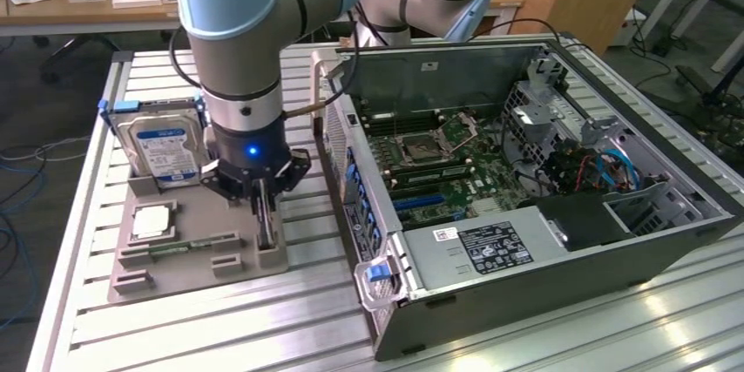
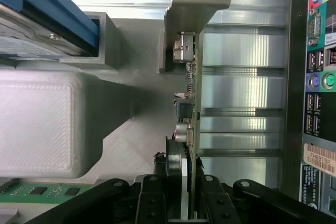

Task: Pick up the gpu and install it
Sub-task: 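Pick up the gpu and move the gpu toward the slot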

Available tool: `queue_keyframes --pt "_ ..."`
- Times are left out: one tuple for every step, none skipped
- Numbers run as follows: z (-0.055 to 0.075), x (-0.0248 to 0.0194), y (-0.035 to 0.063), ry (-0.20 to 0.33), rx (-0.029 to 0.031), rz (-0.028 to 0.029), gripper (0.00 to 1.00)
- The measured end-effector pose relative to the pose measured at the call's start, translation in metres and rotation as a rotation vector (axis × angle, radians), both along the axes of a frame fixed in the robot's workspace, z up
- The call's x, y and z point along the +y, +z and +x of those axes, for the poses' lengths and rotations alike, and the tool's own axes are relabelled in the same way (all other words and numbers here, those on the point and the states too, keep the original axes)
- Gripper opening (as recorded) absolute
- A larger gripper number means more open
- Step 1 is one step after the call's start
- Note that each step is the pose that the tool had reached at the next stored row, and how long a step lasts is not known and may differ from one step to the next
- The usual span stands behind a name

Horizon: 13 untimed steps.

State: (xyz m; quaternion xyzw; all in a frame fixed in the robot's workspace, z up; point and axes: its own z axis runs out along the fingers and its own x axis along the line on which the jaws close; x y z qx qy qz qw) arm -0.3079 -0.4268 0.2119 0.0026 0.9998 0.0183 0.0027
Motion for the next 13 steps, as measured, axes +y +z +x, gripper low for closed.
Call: queue_keyframes --pt "0.000 0.0000 0.0021 0.000 0.0001 -0.0001 0.28" --pt "0.000 0.0000 0.0042 0.000 0.0003 -0.0002 0.28" --pt "0.000 0.0000 0.0065 0.000 0.0003 -0.0002 0.28" --pt "0.000 0.0000 0.0090 0.000 0.0004 -0.0003 0.28" --pt "0.000 0.0000 0.0116 0.000 0.0003 -0.0002 0.28" --pt "0.000 0.0000 0.0141 0.000 0.0003 -0.0002 0.28" --pt "0.000 0.0000 0.0167 0.000 0.0003 -0.0002 0.28" --pt "0.000 0.0000 0.0191 0.000 0.0003 -0.0002 0.28" --pt "0.000 0.0000 0.0214 0.000 0.0003 -0.0002 0.28" --pt "0.000 0.0000 0.0238 0.000 0.0003 -0.0002 0.28" --pt "0.000 0.0000 0.0260 0.000 0.0003 -0.0002 0.28" --pt "0.000 0.0000 0.0282 0.000 0.0003 -0.0002 0.28" --pt "0.000 0.0000 0.0307 0.000 0.0003 -0.0003 0.28"
